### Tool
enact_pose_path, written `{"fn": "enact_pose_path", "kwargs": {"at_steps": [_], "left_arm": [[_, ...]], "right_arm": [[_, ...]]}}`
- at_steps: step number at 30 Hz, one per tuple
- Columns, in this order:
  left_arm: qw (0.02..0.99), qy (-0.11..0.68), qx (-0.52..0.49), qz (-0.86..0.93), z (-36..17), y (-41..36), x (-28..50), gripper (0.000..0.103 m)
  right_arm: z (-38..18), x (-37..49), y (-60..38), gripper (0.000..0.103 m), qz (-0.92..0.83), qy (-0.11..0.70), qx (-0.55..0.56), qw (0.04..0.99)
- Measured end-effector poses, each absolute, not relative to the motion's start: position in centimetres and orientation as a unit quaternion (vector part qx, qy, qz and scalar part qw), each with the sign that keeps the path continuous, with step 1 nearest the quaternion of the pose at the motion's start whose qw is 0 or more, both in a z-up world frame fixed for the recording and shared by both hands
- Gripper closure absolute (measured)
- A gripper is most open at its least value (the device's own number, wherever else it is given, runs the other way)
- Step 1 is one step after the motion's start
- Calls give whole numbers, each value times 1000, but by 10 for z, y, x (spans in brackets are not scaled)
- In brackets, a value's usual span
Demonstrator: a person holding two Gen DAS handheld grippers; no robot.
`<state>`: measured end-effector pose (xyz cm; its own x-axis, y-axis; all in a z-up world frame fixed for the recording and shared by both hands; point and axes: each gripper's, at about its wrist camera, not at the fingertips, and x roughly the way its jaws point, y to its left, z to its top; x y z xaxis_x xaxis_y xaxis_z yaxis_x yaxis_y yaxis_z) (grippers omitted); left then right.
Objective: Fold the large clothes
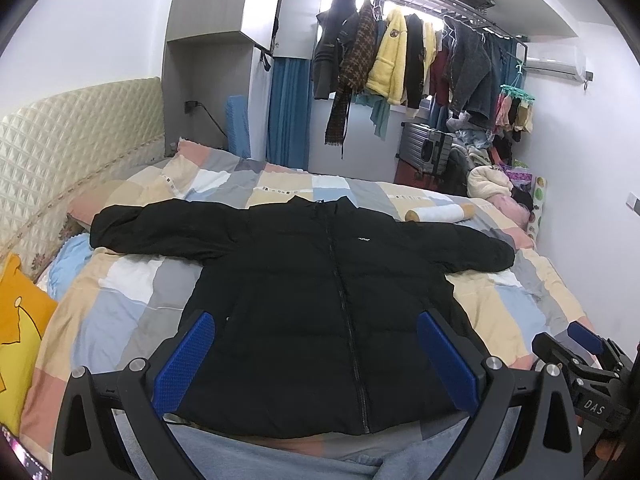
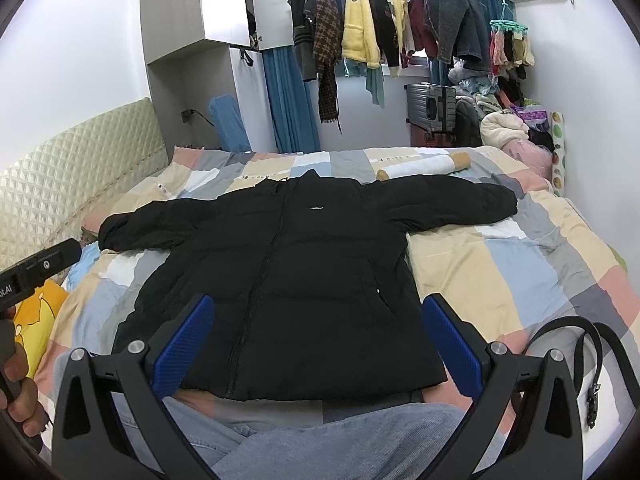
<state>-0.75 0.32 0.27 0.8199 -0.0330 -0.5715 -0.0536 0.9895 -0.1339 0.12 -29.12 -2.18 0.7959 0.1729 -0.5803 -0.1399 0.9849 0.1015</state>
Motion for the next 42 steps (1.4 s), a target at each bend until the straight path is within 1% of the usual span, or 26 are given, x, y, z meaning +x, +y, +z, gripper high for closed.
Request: {"fn": "enact_pose_path", "kwargs": {"at_steps": [17, 20, 22, 29, 35, 40, 42], "left_arm": [[955, 290, -64, -11, 11, -7, 5, 1], [959, 280, -39, -2, 18, -12, 15, 1], [962, 273, -19, 3, 24, -16, 22, 1], [962, 270, -28, -34, 39, -24, 47, 1], [970, 241, -24, -32, 56, -25, 79, 1], [972, 233, -30, -25, 53, -18, 110, 1], [972, 232, -36, -23, 45, -14, 121, 1]], "right_arm": [[-21, 10, -292, 0, 79, 313, 38, 946], [-18, 18, -291, 0, 79, 316, 37, 945], [-15, 24, -291, 0, 74, 311, 35, 947], [1, 52, -298, 0, 61, 291, 38, 954], [11, 84, -308, 0, 47, 270, 33, 961], [10, 117, -317, 0, 54, 263, 36, 963], [10, 125, -324, 0, 16, 237, 33, 971]]}}
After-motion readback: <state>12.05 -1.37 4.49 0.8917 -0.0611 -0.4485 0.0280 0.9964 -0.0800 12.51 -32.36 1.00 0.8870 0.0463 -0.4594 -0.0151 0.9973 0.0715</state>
